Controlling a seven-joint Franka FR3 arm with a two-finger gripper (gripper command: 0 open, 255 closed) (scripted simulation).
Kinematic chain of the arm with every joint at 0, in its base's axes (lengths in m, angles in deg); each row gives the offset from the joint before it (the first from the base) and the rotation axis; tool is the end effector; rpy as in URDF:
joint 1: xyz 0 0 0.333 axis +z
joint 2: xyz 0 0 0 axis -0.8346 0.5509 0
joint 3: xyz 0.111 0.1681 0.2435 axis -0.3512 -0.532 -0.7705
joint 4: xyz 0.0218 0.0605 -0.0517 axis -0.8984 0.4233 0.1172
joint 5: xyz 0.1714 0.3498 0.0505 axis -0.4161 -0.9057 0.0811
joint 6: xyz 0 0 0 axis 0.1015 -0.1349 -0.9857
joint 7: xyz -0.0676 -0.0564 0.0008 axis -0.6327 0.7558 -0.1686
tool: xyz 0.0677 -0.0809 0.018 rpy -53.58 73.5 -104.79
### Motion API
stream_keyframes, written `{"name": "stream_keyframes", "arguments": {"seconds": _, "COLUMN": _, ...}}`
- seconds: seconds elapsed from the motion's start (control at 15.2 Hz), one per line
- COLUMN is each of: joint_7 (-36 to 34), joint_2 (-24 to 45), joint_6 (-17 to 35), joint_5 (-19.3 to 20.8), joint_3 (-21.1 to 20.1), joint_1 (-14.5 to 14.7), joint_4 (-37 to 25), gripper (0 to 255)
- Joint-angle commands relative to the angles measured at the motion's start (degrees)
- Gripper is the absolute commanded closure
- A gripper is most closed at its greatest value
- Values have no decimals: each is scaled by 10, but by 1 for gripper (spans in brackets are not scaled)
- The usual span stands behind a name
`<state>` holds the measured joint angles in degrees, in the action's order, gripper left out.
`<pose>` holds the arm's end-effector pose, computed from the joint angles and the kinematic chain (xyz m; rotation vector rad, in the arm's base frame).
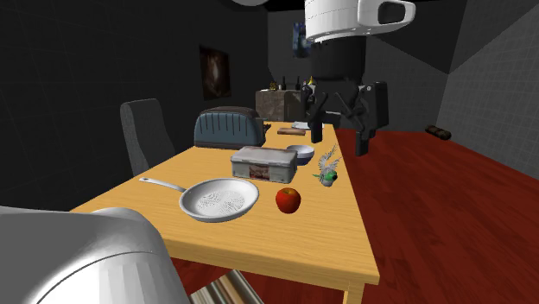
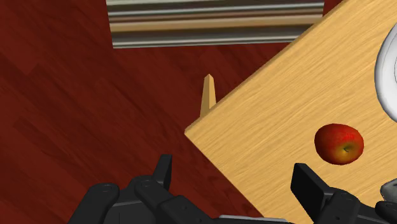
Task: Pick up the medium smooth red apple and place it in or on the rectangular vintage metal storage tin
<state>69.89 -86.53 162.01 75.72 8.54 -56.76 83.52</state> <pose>0.3104 0.0113 0.5791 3.0972 -0.1576 0.1566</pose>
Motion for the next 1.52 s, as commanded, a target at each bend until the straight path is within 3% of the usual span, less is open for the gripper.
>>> {"name": "stream_keyframes", "arguments": {"seconds": 0.0, "joint_7": 0, "joint_2": 0, "joint_6": 0, "joint_5": 0, "joint_3": 0, "joint_1": 0, "joint_4": 0, "gripper": 0}}
{"name": "stream_keyframes", "arguments": {"seconds": 0.46, "joint_7": -104, "joint_2": 31, "joint_6": 127, "joint_5": -42, "joint_3": -81, "joint_1": 17, "joint_4": 70, "gripper": 0}}
{"name": "stream_keyframes", "arguments": {"seconds": 0.92, "joint_7": -216, "joint_2": 121, "joint_6": 264, "joint_5": -63, "joint_3": -173, "joint_1": 20, "joint_4": 93, "gripper": 0}}
{"name": "stream_keyframes", "arguments": {"seconds": 1.19, "joint_7": -289, "joint_2": 194, "joint_6": 341, "joint_5": -52, "joint_3": -232, "joint_1": 5, "joint_4": 83, "gripper": 0}}
{"name": "stream_keyframes", "arguments": {"seconds": 1.45, "joint_7": -381, "joint_2": 281, "joint_6": 409, "joint_5": -7, "joint_3": -297, "joint_1": -26, "joint_4": 56, "gripper": 0}}
